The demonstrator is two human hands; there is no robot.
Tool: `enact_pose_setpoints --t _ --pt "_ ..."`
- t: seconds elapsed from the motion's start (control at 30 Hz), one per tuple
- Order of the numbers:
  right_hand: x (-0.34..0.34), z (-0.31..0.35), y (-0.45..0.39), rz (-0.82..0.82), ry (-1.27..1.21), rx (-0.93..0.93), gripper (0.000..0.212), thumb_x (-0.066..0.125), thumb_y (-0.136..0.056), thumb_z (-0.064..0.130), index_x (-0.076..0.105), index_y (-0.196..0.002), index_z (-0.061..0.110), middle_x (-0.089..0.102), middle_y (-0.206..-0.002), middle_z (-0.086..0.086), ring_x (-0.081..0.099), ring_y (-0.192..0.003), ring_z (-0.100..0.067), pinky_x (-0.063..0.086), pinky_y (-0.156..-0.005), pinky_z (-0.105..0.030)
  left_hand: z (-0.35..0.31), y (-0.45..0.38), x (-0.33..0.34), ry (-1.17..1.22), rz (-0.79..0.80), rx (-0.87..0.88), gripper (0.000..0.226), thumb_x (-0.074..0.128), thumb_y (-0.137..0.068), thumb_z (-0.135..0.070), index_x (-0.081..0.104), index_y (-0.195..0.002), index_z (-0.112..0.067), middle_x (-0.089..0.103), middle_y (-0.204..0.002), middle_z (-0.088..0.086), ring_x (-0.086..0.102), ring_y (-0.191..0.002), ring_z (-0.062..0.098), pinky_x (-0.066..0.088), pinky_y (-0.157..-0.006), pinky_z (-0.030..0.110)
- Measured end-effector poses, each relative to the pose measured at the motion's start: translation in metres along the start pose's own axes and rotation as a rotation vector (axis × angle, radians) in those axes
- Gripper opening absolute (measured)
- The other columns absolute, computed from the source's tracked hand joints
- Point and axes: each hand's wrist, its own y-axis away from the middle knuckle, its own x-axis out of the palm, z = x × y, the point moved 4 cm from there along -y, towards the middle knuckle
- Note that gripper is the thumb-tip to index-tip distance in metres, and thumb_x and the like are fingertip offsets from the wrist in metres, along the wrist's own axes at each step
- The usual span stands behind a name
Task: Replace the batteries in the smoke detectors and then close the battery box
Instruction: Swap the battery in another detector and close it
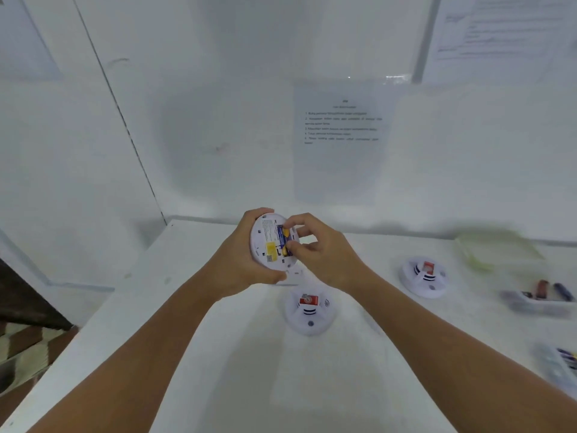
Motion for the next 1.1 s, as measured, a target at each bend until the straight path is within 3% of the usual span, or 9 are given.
enact_pose_setpoints --t 0.07,0.17,0.3,0.47,0.6,0.7,0.83,0.97,1.1 --pt "-0.013 -0.004 0.008 0.002 0.017 0.027 0.023 0.065 -0.097 0.022 0.061 -0.114 0.037 0.067 -0.108 0.003 0.075 -0.083 -0.018 0.052 -0.059 -0.017 -0.002 -0.002 0.014 -0.015 0.013 0.003 0.100 0.090 -0.064 0.014 0.042 -0.141 -0.027 0.064 -0.122 -0.005 0.067 -0.113 0.017 0.062 -0.083 0.034" --pt "-0.038 -0.008 0.017 0.022 0.050 0.036 0.025 0.066 -0.093 0.021 0.059 -0.110 0.037 0.067 -0.107 0.003 0.075 -0.082 -0.020 0.057 -0.068 -0.023 -0.012 -0.006 0.039 -0.031 -0.001 0.026 0.099 0.091 -0.063 0.012 0.044 -0.139 -0.028 0.065 -0.121 -0.008 0.067 -0.113 0.019 0.063 -0.085 0.037" --pt "-0.079 -0.020 0.036 0.015 0.038 -0.005 0.024 0.064 -0.094 0.017 0.054 -0.110 0.031 0.065 -0.106 0.000 0.074 -0.075 -0.019 0.052 -0.056 -0.022 -0.030 -0.016 0.086 -0.042 -0.030 0.038 0.098 0.090 -0.062 0.013 0.043 -0.139 -0.026 0.066 -0.118 -0.013 0.067 -0.111 0.015 0.061 -0.082 0.031" --pt "-0.140 -0.046 0.067 -0.002 0.064 -0.064 0.022 0.059 -0.101 0.022 0.050 -0.117 0.033 0.066 -0.108 0.003 0.074 -0.075 -0.016 0.059 -0.063 -0.029 -0.052 -0.027 0.155 -0.022 -0.058 0.037 0.099 0.091 -0.063 0.011 0.042 -0.141 -0.023 0.064 -0.125 -0.006 0.065 -0.117 0.024 0.062 -0.086 0.036" --pt "-0.181 -0.069 0.093 -0.082 0.107 -0.124 0.029 0.056 -0.103 0.028 0.054 -0.130 0.037 0.066 -0.117 0.007 0.071 -0.086 -0.005 0.054 -0.072 -0.016 -0.069 -0.034 0.206 0.033 -0.091 0.032 0.098 0.090 -0.063 0.015 0.043 -0.141 -0.022 0.064 -0.125 -0.007 0.067 -0.115 0.019 0.062 -0.086 0.035" --pt "-0.210 -0.081 0.117 -0.166 0.132 -0.156 0.028 0.060 -0.100 0.031 0.057 -0.128 0.037 0.059 -0.121 0.006 0.062 -0.105 -0.002 0.053 -0.084 -0.018 -0.076 -0.036 0.245 0.095 -0.089 0.015 0.098 0.089 -0.063 0.016 0.043 -0.141 -0.022 0.064 -0.128 0.000 0.067 -0.115 0.021 0.062 -0.085 0.036" --pt "-0.247 -0.087 0.147 -0.341 0.232 -0.201 0.015 0.063 -0.098 0.029 0.060 -0.113 0.030 0.063 -0.105 0.011 0.060 -0.096 -0.007 0.050 -0.080 -0.025 -0.079 -0.041 0.295 0.168 -0.031 0.009 0.095 0.083 -0.065 0.023 0.042 -0.141 -0.016 0.064 -0.124 0.002 0.069 -0.108 0.014 0.061 -0.081 0.030" --pt "-0.274 -0.099 0.179 -0.439 0.198 -0.099 0.012 0.067 -0.096 0.028 0.061 -0.107 0.028 0.069 -0.092 0.014 0.066 -0.087 -0.006 0.054 -0.074 -0.023 -0.076 -0.047 0.330 0.184 0.094 0.014 0.096 0.086 -0.063 0.022 0.044 -0.140 -0.018 0.063 -0.129 0.005 0.067 -0.116 0.027 0.062 -0.086 0.045" --pt "-0.304 -0.116 0.210 -0.438 0.072 0.171 0.011 0.070 -0.095 0.030 0.062 -0.101 0.030 0.072 -0.086 0.006 0.070 -0.075 -0.007 0.051 -0.065 -0.019 -0.073 -0.047 0.354 0.100 0.171 0.020 0.096 0.091 -0.064 0.013 0.043 -0.140 -0.021 0.061 -0.126 -0.002 0.065 -0.111 0.007 0.061 -0.081 0.031"
